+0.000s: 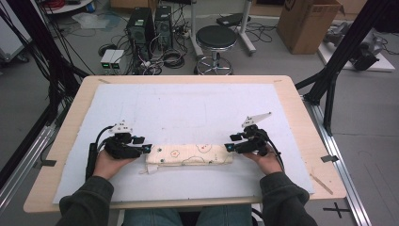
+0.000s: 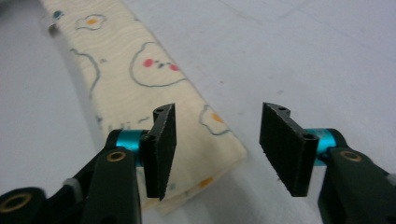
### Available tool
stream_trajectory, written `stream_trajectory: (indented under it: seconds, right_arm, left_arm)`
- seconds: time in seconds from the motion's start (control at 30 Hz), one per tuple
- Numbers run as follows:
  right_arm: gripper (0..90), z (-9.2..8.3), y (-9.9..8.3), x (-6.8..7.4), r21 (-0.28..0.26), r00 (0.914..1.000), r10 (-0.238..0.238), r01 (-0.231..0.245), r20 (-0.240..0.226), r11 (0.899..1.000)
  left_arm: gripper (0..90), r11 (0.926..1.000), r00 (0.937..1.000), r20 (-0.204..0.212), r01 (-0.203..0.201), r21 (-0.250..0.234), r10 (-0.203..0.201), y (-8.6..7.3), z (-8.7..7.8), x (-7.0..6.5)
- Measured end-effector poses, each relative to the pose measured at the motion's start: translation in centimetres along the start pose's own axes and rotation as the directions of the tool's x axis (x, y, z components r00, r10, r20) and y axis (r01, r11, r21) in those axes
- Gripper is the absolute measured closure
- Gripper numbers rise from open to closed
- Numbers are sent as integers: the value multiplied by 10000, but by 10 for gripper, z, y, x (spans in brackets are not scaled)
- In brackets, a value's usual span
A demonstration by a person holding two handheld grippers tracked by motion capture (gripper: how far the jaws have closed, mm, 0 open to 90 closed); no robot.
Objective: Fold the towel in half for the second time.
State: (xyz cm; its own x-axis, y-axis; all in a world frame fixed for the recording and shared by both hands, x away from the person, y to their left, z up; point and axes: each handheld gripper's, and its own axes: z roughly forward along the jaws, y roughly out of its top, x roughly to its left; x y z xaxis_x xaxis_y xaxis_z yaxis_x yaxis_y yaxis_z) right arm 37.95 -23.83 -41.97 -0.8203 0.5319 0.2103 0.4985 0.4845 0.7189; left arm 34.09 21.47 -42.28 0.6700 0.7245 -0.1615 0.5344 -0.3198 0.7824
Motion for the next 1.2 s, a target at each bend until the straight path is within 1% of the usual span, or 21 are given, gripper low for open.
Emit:
stream_trajectory:
  seconds: [0.03, 0.1, 0.17, 0.23, 0.27, 0.3, 0.37, 0.43, 0.47, 0.5, 0.57, 0.63, 0.7, 0.73, 0.9, 0.97, 1.0, 1.03, 1.07, 1.1, 1.2]
  right_arm:
    - [492, 2, -1, -4, 162, 9993, 355, -353, -134, 9992]
    - [508, 8, -3, -9, 515, 9974, 668, -654, -258, 9965]
    - [547, 12, -3, -9, 710, 9973, 654, -628, -342, 9955]
    - [587, 15, -3, -8, 918, 9973, 605, -566, -408, 9942]
    - [613, 17, -3, -7, 1034, 9974, 537, -486, -472, 9935]
    - [635, 18, -3, -6, 1125, 9982, 468, -423, -376, 9927]
    - [715, 18, -2, -4, 1166, 9980, 394, -335, -489, 9926]
    - [770, 19, -2, -3, 1276, 9980, 289, -215, -563, 9916]
    - [783, 19, -1, -2, 1291, 9980, 237, -159, -591, 9915]
    - [790, 19, 0, -1, 1260, 9987, 92, -28, -504, 9920]
    - [799, 17, 0, 0, 1163, 9993, 69, -26, -370, 9932]
    - [800, 15, 2, -1, 1100, 9997, 33, -8, -232, 9939]
    - [800, 13, 6, -3, 996, 9999, 52, -41, -102, 9950]
    - [800, 12, 8, -4, 966, 10000, 25, -28, 29, 9953]
    - [799, 10, 19, -13, 670, 9985, 230, -264, 504, 9974]
    - [799, 10, 23, -18, 534, 9975, 347, -380, 613, 9978]
    - [798, 10, 25, -20, 462, 9971, 317, -350, 697, 9983]
    - [798, 10, 27, -23, 380, 9964, 328, -358, 780, 9986]
    - [798, 11, 27, -25, 271, 9957, 420, -443, 820, 9986]
    - [797, 12, 27, -27, 201, 9956, 423, -441, 837, 9988]
    - [787, 19, 25, -35, 361, 9936, 638, -674, 937, 9971]
  left_arm:
    - [508, 10000, 10000, 4, 92, 21, -92, 0, 3, 0]
    - [509, 9994, 9998, 167, 121, 309, -127, 2, 9, 1]
    - [508, 9976, 9993, 314, 157, 678, -179, 2, 15, 1]
    - [527, 9947, 9994, 308, 99, 1023, -132, 1, 19, 1]
    - [553, 9930, 9991, 410, 58, 1182, -107, 0, 20, 1]
    - [598, 9921, 9986, 514, 22, 1251, -87, 0, 22, 0]
    - [687, 9925, 9985, 541, -183, 1208, 118, 0, 22, -2]
    - [758, 9918, 9986, 491, -252, 1255, 191, 1, 22, -3]
    - [785, 9923, 9987, 475, -236, 1216, 179, 1, 22, -4]
    - [800, 9924, 9990, 364, -316, 1192, 274, 2, 21, -4]
    - [814, 9947, 9993, 233, -326, 970, 305, 5, 20, -4]
    - [817, 9972, 9997, 117, -208, 721, 200, 9, 19, -3]
    - [818, 9978, 9999, -2, -104, 662, 105, 14, 21, -1]
    - [818, 9985, 10000, -76, -41, 553, 46, 17, 22, 0]
    - [818, 9996, 9981, -561, 244, 132, -236, 31, 29, 7]
    - [818, 9988, 9965, -682, 483, -103, -489, 33, 33, 12]
    - [817, 9983, 9959, -700, 574, -57, -577, 34, 35, 14]
    - [817, 9985, 9952, -807, 555, 10, -552, 35, 38, 16]
    - [816, 9985, 9944, -910, 544, -42, -546, 36, 40, 16]
    - [815, 9977, 9941, -844, 668, -111, -675, 37, 42, 17]
    - [808, 9982, 9942, -887, 608, -10, -606, 36, 48, 19]
